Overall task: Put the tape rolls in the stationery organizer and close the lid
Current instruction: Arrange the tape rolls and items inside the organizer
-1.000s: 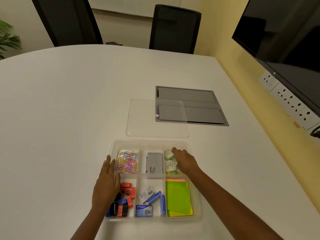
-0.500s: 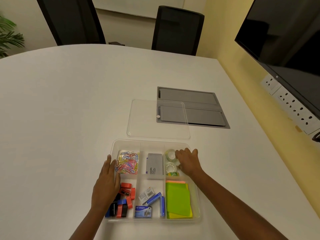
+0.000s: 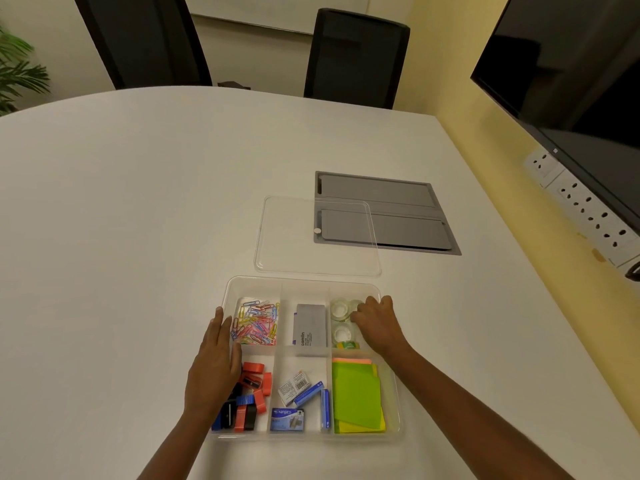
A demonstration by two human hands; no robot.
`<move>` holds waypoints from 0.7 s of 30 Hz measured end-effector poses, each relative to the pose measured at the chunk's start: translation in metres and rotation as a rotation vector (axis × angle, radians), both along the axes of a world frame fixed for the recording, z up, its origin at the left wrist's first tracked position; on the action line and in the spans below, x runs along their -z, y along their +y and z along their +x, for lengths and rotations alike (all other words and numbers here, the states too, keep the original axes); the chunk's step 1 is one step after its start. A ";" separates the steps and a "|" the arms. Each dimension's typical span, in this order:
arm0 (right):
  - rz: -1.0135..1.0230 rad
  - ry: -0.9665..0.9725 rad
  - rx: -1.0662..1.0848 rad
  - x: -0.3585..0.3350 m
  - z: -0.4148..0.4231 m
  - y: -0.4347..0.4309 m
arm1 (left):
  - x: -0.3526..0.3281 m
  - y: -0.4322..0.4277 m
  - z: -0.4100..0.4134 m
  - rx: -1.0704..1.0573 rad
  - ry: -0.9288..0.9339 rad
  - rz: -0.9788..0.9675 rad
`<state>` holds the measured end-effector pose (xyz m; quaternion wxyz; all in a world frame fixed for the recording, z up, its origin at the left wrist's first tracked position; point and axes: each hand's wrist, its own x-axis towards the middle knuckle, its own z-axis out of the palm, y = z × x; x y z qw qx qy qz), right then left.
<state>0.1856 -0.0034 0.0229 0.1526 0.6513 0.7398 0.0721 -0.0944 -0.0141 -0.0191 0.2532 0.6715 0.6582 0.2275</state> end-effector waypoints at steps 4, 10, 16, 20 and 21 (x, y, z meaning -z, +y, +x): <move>0.004 -0.009 0.055 -0.012 -0.005 0.002 | 0.000 0.000 -0.001 0.006 -0.003 0.006; -0.156 0.210 0.136 0.004 -0.014 0.009 | -0.002 -0.001 -0.001 0.001 -0.005 0.002; -0.164 0.363 0.108 0.009 -0.002 0.000 | -0.003 -0.001 0.000 0.011 0.000 0.011; -0.163 0.712 0.189 0.000 0.003 -0.011 | -0.002 -0.001 0.000 0.009 -0.007 0.000; -0.217 0.768 0.197 -0.003 0.003 -0.013 | -0.002 -0.001 0.000 0.010 -0.007 0.001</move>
